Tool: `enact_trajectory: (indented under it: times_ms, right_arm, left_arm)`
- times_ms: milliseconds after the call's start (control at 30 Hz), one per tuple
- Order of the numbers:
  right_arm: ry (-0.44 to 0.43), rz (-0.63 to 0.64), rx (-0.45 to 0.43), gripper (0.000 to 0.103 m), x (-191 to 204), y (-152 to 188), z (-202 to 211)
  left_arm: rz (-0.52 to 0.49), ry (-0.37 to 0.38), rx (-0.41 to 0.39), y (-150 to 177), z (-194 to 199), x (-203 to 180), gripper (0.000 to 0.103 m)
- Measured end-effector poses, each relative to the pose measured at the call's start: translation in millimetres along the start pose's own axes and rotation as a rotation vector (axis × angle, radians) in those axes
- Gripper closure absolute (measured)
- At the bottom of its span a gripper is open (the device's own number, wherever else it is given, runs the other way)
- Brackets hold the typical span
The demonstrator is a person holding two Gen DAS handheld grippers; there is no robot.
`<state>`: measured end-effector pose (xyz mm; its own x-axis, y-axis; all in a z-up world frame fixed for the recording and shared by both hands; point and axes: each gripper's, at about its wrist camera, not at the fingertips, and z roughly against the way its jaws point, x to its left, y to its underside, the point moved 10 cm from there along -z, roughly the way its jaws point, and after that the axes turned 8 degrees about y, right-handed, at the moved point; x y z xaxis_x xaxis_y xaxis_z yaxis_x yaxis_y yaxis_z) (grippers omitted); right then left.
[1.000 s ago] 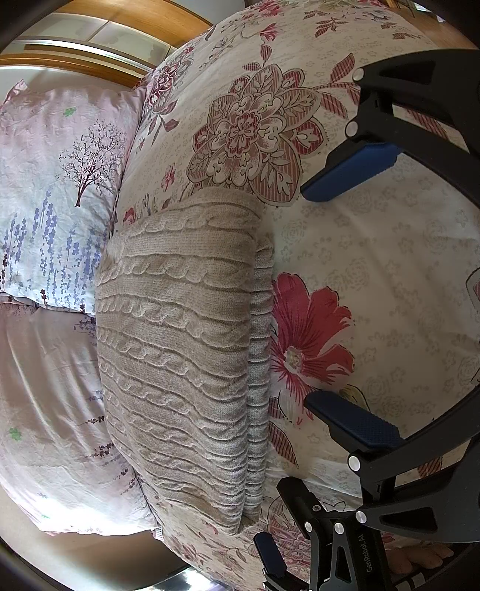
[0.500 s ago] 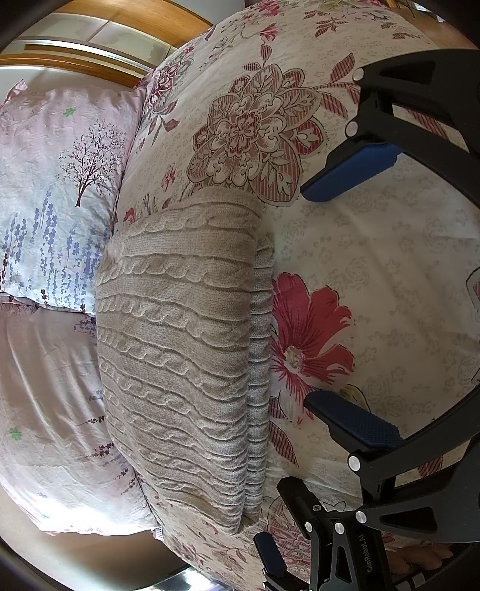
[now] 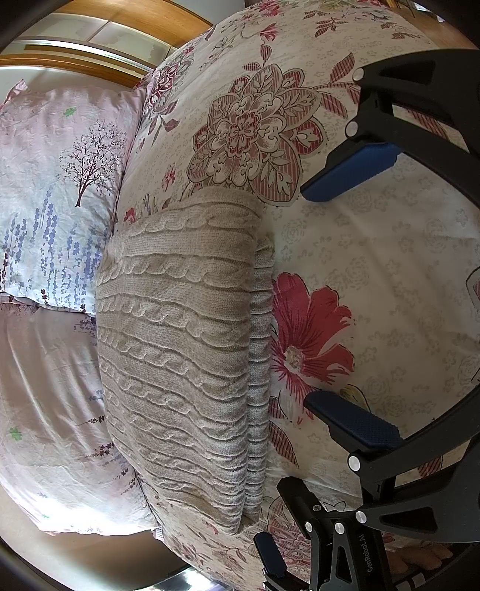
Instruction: Fold small clothes
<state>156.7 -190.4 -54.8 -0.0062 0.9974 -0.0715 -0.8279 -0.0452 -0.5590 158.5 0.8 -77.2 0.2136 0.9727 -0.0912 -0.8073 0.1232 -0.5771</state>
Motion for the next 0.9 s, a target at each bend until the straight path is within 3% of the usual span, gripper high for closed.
enact_trajectory:
  times_ms: [900]
  right_arm:
    - [0.000,0.000,-0.001,0.001,-0.1,0.0,-0.1]
  left_arm:
    - [0.002,-0.001,-0.001,-0.4,-0.1,-0.2,0.002]
